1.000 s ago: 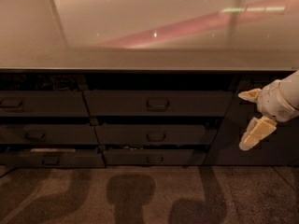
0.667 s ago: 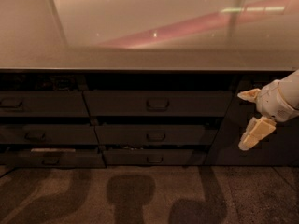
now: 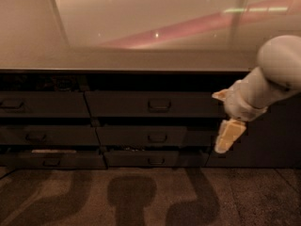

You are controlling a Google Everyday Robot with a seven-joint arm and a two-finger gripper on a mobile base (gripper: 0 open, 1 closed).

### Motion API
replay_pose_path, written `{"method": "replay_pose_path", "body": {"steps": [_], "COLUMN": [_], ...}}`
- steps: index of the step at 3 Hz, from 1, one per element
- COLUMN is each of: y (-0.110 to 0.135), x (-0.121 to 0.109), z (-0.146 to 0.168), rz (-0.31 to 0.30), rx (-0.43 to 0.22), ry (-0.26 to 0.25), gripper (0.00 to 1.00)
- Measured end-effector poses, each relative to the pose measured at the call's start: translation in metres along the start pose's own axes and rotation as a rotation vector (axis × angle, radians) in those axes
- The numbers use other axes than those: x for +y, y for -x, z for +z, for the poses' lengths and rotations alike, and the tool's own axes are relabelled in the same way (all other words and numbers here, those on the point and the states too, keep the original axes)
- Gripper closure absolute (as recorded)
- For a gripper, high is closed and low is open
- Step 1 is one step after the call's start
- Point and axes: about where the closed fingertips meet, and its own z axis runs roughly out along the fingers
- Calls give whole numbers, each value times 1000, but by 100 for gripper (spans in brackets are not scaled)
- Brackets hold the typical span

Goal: Open top drawer

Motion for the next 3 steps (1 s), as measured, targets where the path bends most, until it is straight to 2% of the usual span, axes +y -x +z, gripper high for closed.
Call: {"method": "replay_pose_path", "body": {"steps": [1,2,3], "y": [-4,-3,-7], "x": [14,14,23], "z": [9,8,10], "rz": [-13,-13,-67], "rx": [29,27,38], "ry": [27,25,-23], "gripper": [0,0,0]}}
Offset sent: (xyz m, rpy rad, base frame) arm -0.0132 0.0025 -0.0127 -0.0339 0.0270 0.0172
